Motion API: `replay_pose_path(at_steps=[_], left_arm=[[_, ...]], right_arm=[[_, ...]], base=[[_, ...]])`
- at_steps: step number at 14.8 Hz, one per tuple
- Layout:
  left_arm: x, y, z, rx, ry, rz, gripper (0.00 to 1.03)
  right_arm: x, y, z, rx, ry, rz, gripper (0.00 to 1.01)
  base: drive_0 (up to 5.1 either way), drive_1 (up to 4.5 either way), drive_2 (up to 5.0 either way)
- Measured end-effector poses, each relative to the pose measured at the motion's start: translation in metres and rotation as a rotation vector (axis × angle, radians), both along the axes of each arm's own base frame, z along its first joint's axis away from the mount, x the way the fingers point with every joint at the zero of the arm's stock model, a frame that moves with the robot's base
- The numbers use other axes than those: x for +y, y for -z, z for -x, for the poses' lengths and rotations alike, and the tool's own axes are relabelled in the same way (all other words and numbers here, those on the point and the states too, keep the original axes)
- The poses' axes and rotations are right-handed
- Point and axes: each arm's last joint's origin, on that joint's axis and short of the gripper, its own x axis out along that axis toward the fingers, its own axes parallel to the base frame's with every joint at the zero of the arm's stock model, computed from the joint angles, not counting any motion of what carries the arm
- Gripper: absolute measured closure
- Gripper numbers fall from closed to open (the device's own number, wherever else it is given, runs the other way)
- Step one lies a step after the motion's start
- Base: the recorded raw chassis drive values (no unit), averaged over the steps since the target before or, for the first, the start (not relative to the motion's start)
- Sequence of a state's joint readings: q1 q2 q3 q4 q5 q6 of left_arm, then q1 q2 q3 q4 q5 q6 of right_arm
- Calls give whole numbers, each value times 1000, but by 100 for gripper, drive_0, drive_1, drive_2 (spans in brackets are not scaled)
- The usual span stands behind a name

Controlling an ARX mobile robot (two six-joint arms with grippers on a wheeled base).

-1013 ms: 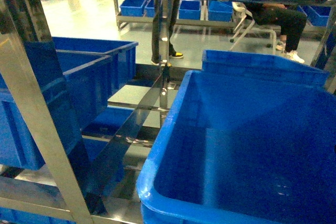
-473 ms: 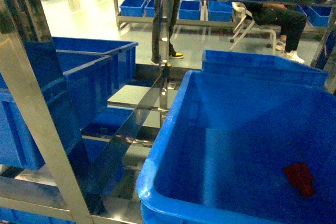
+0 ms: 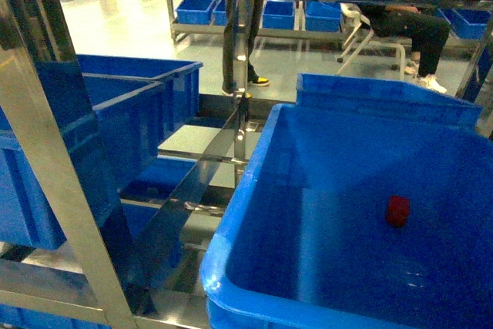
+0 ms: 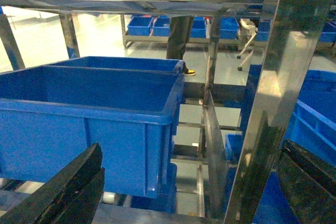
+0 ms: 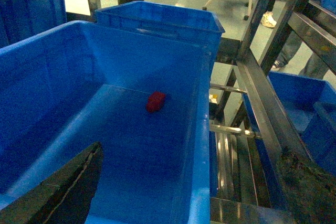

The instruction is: Pick red block from blue box to shelf

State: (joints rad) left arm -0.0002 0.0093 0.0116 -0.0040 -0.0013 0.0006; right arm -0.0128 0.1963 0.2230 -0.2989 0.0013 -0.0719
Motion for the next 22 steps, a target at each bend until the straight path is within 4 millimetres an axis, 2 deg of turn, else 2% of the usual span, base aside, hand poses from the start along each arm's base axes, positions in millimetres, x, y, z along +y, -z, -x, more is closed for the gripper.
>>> replay_pose_path(at_steps=[1,2,4,6,8,9,11,16,17,20,22], left_arm=[[0,0,0,0,0,0,5],[0,0,0,0,0,0,5],[0,0,0,1,0,0,5],[0,0,0,0,1,0,5],[0,0,0,0,0,0,5],[0,0,0,0,1,0,5],[0,0,0,0,1,0,5],[0,0,0,1,1,0,5],[0,0,0,1,1,0,5],[0,0,0,1,0,0,5],[0,0,0,1,0,0,5]], right_arm=[[0,0,0,-2,0,1,3],[1,-1,-2,-115,-2,-10,8],[1,5,1,-283,-6,-47,32],[1,16,0,-265,-6,-56,78],[1,17,0,-274,-6,-57,98],[1,19,0,-270,-5,-60,99],[1,28,0,-280,-6,-62,99],[1,27,0,-278,-5,-63,99],[1,27,0,-278,-5,-62,95],[1,27,0,-278,-5,-63,51],[1,27,0,-278,-5,-63,31]], base=[[0,0,0],[0,0,0],[0,0,0],[0,0,0],[0,0,0],[0,0,0],[0,0,0],[0,0,0],[0,0,0],[0,0,0],[0,0,0]])
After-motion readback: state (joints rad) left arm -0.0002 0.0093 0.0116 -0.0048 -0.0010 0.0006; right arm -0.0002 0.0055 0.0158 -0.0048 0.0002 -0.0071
